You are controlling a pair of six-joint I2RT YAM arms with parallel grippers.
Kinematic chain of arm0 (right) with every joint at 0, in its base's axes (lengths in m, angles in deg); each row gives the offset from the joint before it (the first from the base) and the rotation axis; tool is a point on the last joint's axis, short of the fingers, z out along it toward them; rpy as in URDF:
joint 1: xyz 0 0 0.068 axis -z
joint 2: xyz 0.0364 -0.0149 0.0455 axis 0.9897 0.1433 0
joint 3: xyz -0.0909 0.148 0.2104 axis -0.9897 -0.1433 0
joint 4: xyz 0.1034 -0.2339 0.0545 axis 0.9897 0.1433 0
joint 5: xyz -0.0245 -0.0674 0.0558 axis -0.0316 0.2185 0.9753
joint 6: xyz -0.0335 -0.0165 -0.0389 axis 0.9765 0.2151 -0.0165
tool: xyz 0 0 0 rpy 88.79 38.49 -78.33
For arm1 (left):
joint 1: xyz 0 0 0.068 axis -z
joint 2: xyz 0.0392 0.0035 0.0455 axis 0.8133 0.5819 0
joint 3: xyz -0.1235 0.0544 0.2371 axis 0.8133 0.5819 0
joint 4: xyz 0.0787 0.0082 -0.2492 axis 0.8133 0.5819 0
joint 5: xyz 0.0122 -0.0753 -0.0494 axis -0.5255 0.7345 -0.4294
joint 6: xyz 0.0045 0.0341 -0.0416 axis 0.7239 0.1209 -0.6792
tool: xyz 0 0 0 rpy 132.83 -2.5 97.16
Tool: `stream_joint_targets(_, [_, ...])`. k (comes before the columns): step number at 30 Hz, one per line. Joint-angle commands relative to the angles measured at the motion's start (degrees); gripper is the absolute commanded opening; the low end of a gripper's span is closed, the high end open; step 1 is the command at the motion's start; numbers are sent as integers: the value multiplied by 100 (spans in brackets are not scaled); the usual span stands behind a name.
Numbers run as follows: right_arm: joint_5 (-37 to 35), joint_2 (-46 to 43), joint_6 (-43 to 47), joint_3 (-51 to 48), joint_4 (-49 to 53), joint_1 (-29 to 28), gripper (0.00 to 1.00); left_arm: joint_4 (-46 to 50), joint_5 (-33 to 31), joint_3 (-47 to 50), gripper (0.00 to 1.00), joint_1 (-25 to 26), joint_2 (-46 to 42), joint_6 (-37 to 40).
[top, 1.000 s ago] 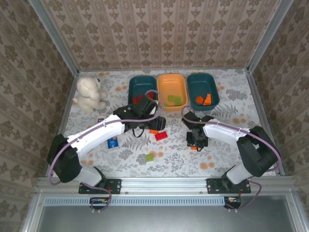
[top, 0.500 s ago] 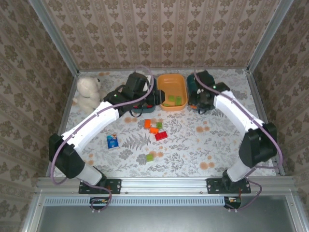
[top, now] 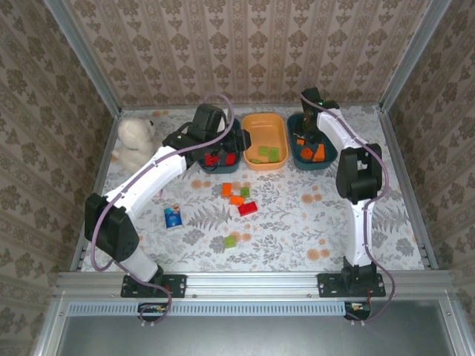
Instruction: Sort the legos into containers by color
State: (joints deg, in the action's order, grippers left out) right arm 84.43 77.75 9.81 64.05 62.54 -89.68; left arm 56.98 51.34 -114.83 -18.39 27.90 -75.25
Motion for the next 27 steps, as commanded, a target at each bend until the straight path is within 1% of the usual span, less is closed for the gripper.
stream_joint_targets(1, [140,293,176,400,289,66,26,77,18,68,69,-87,-287,-72])
stream_joint_targets(7, [183,676,352,725,435,116,27,193,-44,231,69,-114,-410,-79])
stream_joint_targets(14, [129,617,448,490,635,107,28,176,-43,327,69,-142,-417,-129])
stream_joint_targets(16, [128,537,445,400,682,100,32,176,-44,319,69,-149,-408,-127])
stream_joint_targets(18, [65,385,470,273,639,98,41,184,-32,339,69,-166,-418,-125])
stream_joint_targets(21, [-28,60,491,139,467,89,50,232,-29,406,69,-202,-505,-109])
stream_joint_targets(24, [-100,-254,554,221,408,56,56,271,-37,580,69,-228,-682,-80])
stream_joint_targets(27, [-172,-542,576,405,479,13,59,343,-16,787,70,-246,-881,19])
